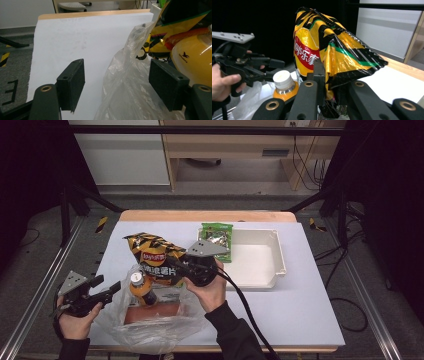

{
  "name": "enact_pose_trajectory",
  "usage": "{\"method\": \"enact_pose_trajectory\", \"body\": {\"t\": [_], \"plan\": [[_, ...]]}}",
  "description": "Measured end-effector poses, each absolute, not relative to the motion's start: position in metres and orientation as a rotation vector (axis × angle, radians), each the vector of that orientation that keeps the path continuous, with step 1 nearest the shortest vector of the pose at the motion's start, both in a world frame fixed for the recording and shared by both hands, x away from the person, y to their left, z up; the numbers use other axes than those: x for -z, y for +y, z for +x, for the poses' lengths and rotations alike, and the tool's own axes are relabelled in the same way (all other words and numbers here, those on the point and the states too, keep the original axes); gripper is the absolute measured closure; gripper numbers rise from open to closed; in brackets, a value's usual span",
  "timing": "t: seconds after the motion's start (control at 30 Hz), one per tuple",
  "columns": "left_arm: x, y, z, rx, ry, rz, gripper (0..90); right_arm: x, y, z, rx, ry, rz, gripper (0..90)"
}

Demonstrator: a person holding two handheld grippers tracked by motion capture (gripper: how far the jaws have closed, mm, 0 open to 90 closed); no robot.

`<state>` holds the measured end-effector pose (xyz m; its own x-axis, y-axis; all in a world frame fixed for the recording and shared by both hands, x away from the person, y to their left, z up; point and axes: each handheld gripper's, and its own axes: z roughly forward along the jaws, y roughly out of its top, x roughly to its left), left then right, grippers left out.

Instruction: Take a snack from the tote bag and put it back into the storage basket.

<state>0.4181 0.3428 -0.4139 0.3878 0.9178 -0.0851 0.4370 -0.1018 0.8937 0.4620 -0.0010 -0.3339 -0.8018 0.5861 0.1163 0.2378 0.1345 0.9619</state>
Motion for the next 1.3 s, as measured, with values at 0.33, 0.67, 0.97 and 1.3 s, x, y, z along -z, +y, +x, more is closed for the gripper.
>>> {"method": "enact_pose_trajectory", "body": {"t": [0.33, 0.67, 0.97, 1.3], "plan": [[0.414, 0.343, 0.418, -0.641, 1.202, 1.715, 28.7, 0.315, -0.001, 0.460, -1.760, 2.086, 0.773, 82.7], [0.414, 0.342, 0.418, -0.639, 1.198, 1.715, 28.6, 0.292, 0.002, 0.458, -1.800, 2.021, 0.737, 82.7], [0.415, 0.342, 0.418, -0.638, 1.196, 1.718, 28.5, 0.279, 0.012, 0.458, -1.840, 1.999, 0.721, 83.2], [0.415, 0.342, 0.419, -0.638, 1.199, 1.721, 28.5, 0.269, 0.025, 0.459, -1.901, 1.970, 0.700, 83.6]]}}
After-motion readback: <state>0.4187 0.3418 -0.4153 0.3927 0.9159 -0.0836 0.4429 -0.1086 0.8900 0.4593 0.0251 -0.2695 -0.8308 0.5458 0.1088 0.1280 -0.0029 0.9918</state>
